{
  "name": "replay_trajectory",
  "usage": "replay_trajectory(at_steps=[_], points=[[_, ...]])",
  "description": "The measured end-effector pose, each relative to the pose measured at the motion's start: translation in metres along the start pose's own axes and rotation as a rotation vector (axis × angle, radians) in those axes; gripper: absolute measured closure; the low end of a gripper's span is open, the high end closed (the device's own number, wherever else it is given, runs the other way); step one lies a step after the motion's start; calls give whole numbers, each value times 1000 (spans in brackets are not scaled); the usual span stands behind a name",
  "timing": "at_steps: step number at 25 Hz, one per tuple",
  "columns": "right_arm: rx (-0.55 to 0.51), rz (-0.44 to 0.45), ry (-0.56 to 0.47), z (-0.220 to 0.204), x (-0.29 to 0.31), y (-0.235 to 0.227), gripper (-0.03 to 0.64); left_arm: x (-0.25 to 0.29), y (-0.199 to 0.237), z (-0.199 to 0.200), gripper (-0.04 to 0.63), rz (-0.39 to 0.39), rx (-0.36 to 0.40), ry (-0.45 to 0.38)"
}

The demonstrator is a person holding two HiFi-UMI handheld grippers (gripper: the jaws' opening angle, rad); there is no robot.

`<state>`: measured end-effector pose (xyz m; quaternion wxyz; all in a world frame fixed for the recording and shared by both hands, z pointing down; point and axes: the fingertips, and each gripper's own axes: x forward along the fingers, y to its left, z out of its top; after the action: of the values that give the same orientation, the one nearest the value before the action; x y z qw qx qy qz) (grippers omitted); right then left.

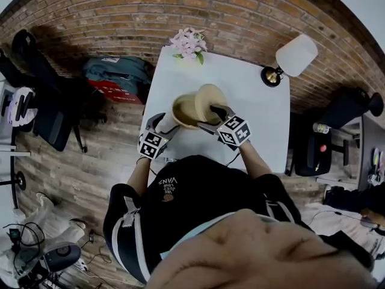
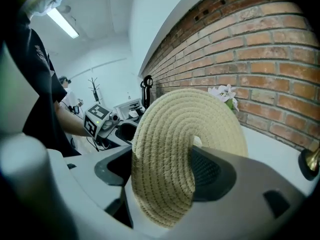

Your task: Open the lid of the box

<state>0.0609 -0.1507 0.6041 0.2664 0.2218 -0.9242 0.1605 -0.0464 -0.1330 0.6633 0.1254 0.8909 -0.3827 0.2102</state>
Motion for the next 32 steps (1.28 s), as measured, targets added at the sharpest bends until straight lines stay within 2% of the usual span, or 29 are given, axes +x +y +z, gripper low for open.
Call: replay_trajectory(at_steps=[7,14,17,26,32], points=[[65,-26,-74,-3,-25,-4,279,-19,-5,18,364,94,-16,-62],[88,-52,-109,-16,-45,-6,279,-34,-18,30,496,148,-34,-120],[116,-55,-128,-22,-52,-4,279,-41,-24,37,531,177,-37,-150],[146,-65,-170,-34,-78,-6,279,-52,-44,55,558,227,-72,-222],[154,-52,-184,-42,-90,-4,279,-58,-59,54,571,258,-94,-235]])
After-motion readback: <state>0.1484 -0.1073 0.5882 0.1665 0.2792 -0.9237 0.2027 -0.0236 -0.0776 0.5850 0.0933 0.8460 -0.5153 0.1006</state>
